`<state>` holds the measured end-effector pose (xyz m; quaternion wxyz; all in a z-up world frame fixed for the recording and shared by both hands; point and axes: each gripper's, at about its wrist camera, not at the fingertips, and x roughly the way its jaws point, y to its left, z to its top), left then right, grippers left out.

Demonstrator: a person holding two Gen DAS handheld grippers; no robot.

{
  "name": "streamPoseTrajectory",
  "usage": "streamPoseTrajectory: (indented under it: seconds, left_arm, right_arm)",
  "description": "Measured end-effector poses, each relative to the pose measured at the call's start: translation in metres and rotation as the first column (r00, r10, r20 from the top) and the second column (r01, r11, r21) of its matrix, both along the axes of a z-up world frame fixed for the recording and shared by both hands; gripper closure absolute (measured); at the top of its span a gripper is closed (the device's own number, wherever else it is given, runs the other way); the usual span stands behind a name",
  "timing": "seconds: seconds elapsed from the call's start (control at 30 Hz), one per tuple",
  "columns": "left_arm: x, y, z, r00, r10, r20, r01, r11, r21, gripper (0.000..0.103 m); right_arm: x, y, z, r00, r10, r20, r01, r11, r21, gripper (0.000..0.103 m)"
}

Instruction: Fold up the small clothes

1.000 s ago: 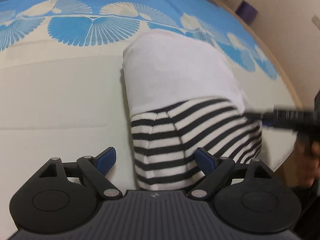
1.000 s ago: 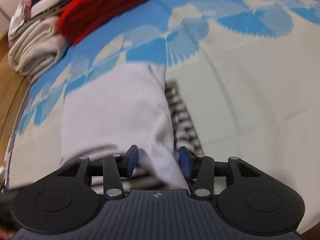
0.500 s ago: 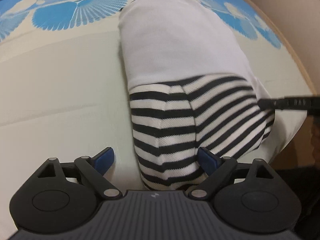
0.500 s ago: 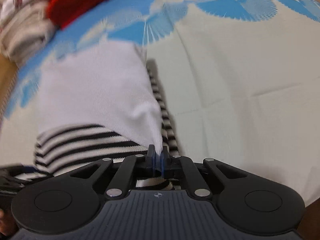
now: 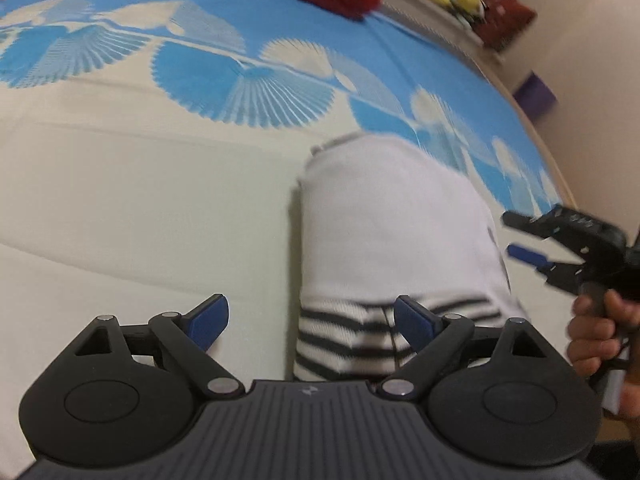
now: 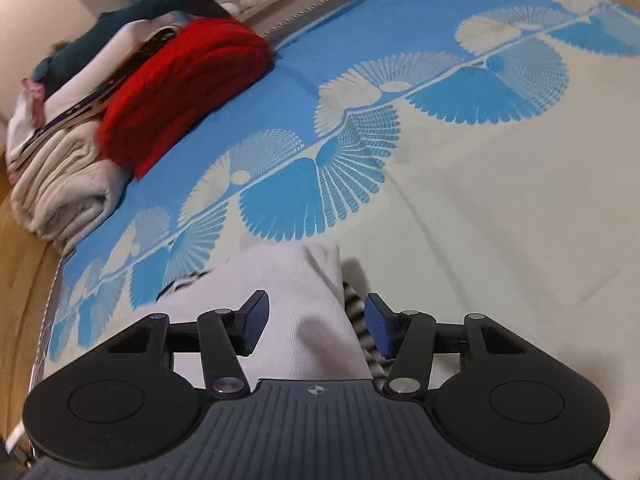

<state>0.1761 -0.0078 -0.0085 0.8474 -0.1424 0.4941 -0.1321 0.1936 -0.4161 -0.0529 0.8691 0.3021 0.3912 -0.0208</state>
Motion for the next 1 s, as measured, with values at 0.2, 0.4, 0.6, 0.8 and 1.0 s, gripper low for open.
streamPoseTrajectory:
  seconds: [0.2, 0.4, 0.6, 0.8, 1.0]
  left_arm:
    - [0.005, 0.003, 0.004, 1.0, 0.024, 0.009, -0.024, 1.0, -0.01, 0.01]
    - [0.002, -0.016, 0.0, 0.998, -0.069, 0.015, 0.07, 0.996, -0.054, 0.01]
    - [0.001, -0.031, -0.028, 0.986, -0.115, -0.121, 0.133, 0.979, 0.153, 0.008]
    - [0.018, -0.01, 0.0, 0.998, -0.031, -0.049, 0.031, 0.999, 0.008, 0.01]
    - [0.067, -0.004, -0.017, 0.99, 0.005, -0.138, -0.032, 0.98, -0.196, 0.01]
  right_arm:
    - [0.037, 0.006, -0.025, 0.999, -0.019, -0.046, 0.025, 0.992, 0.12, 0.072]
    - [0.032, -0.002, -0.004, 0.984, -0.161, 0.081, 0.157, 0.986, 0.061, 0.103]
    - [0.033, 0.001, -0.021, 0.979, -0.186, -0.081, 0.175, 0.976, -0.13, 0.103]
    - [0.012, -0.009, -0.008, 0.986, -0.165, -0.029, 0.164, 0.985, -0.06, 0.081]
    - [-0.009, -0.004, -0.012, 0.998, 0.042, -0.05, -0.042, 0.999, 0.002, 0.045]
